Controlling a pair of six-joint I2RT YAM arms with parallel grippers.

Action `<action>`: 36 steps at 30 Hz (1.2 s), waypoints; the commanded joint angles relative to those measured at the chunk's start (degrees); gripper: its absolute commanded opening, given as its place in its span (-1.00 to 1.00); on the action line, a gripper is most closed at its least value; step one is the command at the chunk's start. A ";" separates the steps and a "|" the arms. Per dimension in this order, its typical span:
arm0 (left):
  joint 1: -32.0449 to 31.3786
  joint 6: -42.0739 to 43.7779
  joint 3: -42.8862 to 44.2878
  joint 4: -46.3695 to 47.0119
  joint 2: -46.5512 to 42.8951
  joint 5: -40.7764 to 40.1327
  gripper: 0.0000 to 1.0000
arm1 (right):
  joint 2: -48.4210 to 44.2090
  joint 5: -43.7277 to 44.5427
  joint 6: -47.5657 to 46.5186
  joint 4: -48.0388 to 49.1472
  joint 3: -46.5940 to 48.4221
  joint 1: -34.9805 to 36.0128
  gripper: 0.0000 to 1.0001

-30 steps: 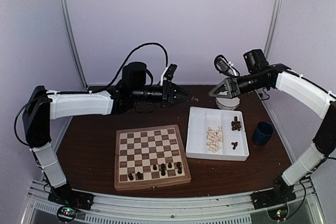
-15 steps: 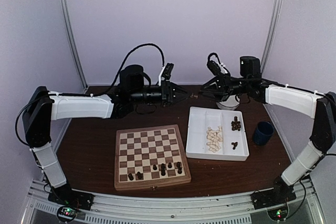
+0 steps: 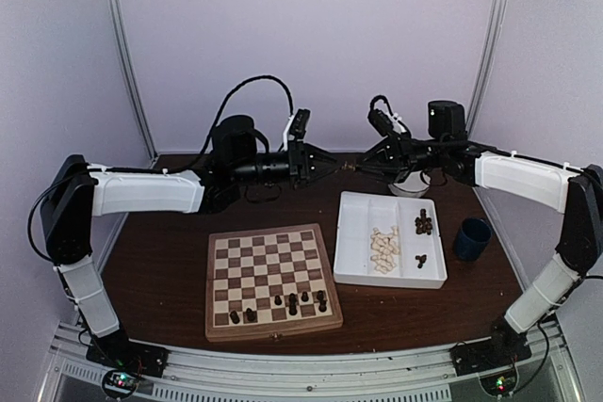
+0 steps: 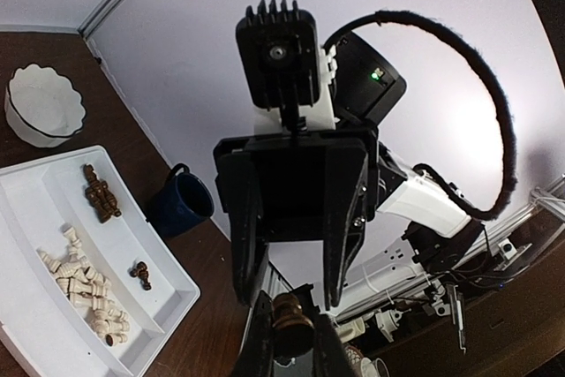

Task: Set up the chess pieces on the board
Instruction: Pass from the left arm to the right

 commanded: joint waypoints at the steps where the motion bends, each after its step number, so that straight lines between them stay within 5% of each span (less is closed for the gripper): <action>1: 0.00 -0.61 -0.73 4.20 0.55 -0.46 -0.84 | -0.28 -1.18 0.20 1.90 1.42 0.57 -0.27; 27: 0.03 -2.61 -0.42 5.91 3.01 -0.36 -0.83 | -0.30 -0.34 -1.73 1.35 2.21 1.10 -0.62; 30: 0.00 -1.89 -0.71 4.93 2.81 -0.57 -0.77 | 0.06 0.47 -8.20 -6.53 4.87 1.03 -0.69; 36: 0.54 6.55 -2.33 -5.62 -2.38 -4.50 -0.30 | 0.98 6.33 -32.12 -35.94 14.62 1.01 -0.74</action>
